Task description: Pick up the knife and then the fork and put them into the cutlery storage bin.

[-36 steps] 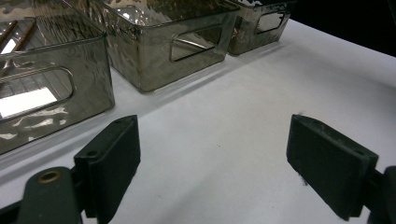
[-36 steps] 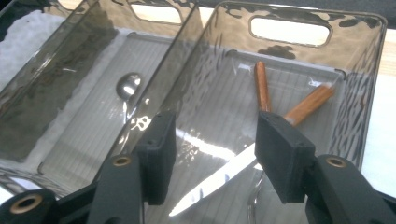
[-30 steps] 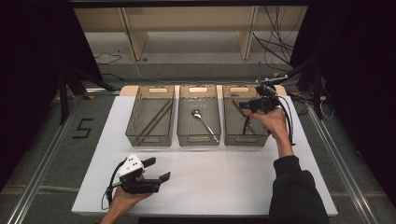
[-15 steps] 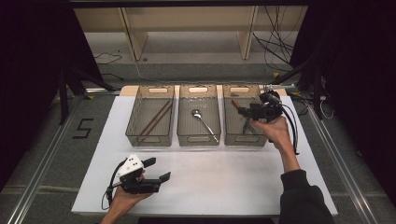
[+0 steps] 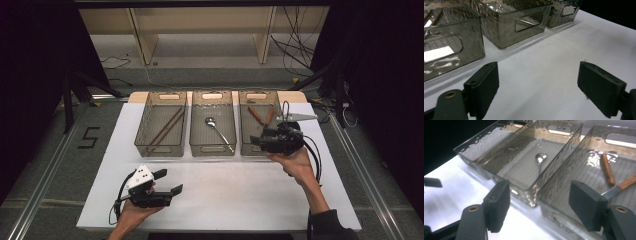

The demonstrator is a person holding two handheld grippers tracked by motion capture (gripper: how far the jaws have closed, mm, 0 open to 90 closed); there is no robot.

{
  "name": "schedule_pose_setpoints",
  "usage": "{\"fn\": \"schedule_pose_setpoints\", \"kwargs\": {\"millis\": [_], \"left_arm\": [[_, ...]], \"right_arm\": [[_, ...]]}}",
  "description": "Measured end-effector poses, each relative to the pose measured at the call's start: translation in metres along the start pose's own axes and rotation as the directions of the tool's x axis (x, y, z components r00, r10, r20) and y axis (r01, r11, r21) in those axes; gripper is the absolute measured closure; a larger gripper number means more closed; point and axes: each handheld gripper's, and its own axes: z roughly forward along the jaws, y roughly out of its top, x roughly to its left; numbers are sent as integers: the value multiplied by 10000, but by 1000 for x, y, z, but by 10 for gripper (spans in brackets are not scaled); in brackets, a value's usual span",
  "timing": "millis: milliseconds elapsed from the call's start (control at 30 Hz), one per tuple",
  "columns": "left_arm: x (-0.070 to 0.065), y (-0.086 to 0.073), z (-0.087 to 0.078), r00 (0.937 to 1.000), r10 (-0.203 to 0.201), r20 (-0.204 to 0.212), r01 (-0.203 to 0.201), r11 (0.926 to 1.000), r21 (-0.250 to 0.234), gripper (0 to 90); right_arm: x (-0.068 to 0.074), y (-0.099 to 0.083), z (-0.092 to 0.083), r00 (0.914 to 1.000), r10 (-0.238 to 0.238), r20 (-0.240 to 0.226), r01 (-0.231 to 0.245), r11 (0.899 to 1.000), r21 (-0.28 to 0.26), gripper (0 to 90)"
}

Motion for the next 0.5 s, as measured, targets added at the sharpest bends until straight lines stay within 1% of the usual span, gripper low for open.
{"fn": "schedule_pose_setpoints", "kwargs": {"millis": [100, 300, 333, 433, 500], "left_arm": [[0, 0, 0, 10000, 6, -4, -6, 10000, 11, 172], [1, 0, 0, 10000, -20, 7, 20, 10000, -1, 172], [1, 0, 0, 10000, -74, 17, 74, 10000, -28, 172], [1, 0, 0, 10000, -68, 9, 68, 10000, -24, 172], [2, 0, 1, 9999, -108, -3, 108, 9999, -10, 172]], "right_arm": [[5, -11, -2, 10000, -25, -86, 25, 10000, -40, 341], [12, -32, -5, 9996, -114, -243, 116, 9999, 50, 334], [14, -36, -6, 9996, -99, -280, 101, 9999, 57, 331], [16, -46, -8, 9994, -110, -334, 110, 9999, 9, 319], [19, -52, -9, 9990, -39, -435, 36, 10000, -64, 312]]}}
